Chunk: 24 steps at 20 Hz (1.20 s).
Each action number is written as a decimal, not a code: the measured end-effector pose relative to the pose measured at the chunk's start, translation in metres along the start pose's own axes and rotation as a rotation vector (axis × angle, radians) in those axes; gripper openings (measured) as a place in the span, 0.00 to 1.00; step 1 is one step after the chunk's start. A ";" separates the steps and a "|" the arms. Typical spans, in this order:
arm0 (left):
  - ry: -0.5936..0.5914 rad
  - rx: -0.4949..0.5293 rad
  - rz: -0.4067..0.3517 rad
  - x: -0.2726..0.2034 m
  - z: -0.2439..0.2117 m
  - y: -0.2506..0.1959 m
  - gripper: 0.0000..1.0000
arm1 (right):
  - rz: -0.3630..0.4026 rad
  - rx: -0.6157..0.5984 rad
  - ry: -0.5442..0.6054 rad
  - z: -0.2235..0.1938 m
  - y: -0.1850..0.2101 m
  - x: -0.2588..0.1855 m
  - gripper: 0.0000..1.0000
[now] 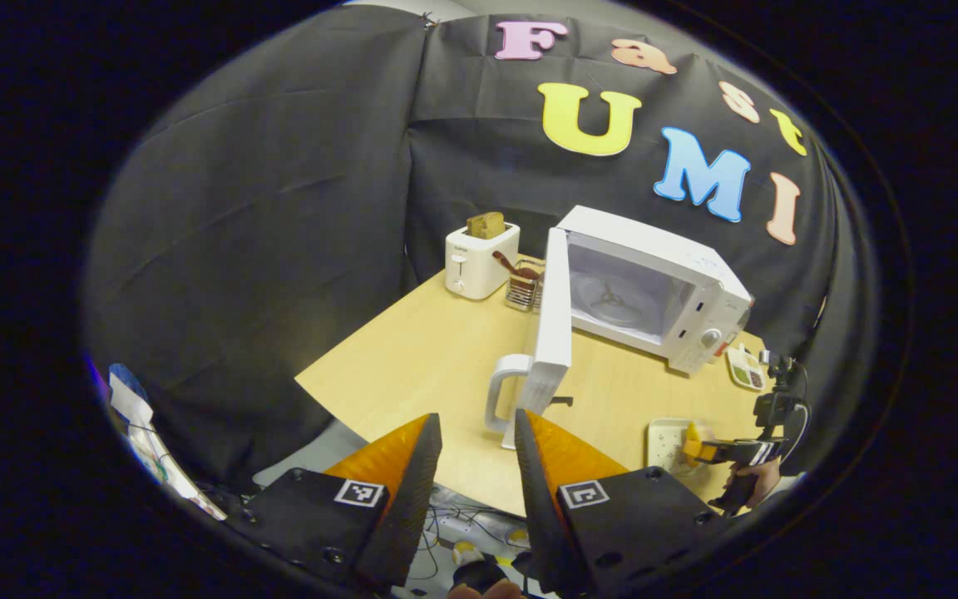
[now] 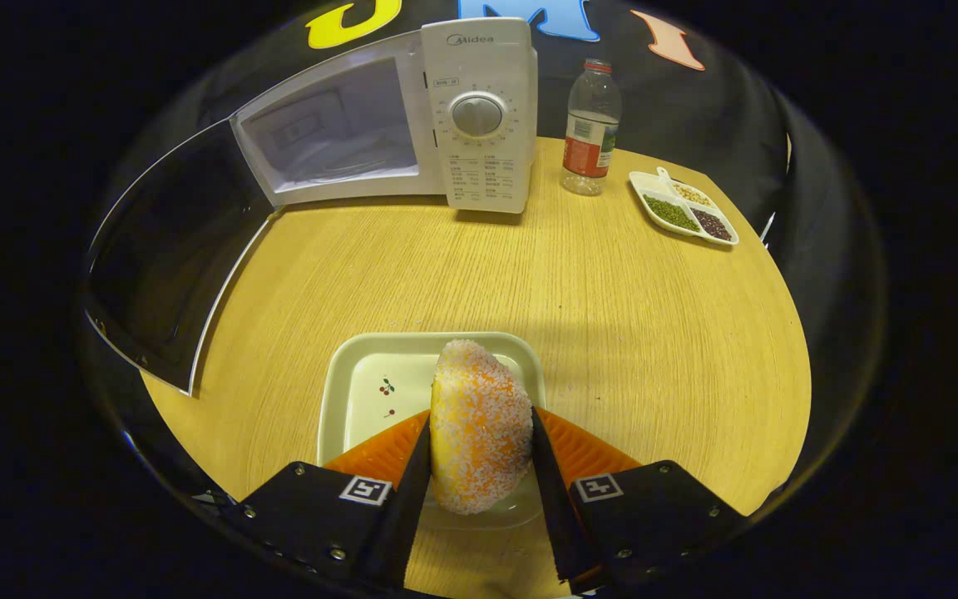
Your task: Open the microwave oven with the left hand, put the food in, and close the microwave oven.
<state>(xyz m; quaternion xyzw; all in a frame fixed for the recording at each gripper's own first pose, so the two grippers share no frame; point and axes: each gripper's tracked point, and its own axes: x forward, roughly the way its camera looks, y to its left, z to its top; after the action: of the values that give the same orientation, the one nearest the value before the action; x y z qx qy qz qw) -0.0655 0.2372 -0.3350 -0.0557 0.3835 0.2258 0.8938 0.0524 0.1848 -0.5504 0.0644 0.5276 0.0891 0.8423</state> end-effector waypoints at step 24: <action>-0.161 0.051 -0.059 -0.069 0.038 0.098 0.62 | 0.167 0.171 -0.309 0.175 0.180 -0.026 0.65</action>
<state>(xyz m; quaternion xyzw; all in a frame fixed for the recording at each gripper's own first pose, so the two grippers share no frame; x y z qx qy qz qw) -0.1258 0.3104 -0.2525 -0.0258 0.3144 0.1934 0.9290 0.1839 0.3517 -0.4152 0.1920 0.3906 0.1024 0.8945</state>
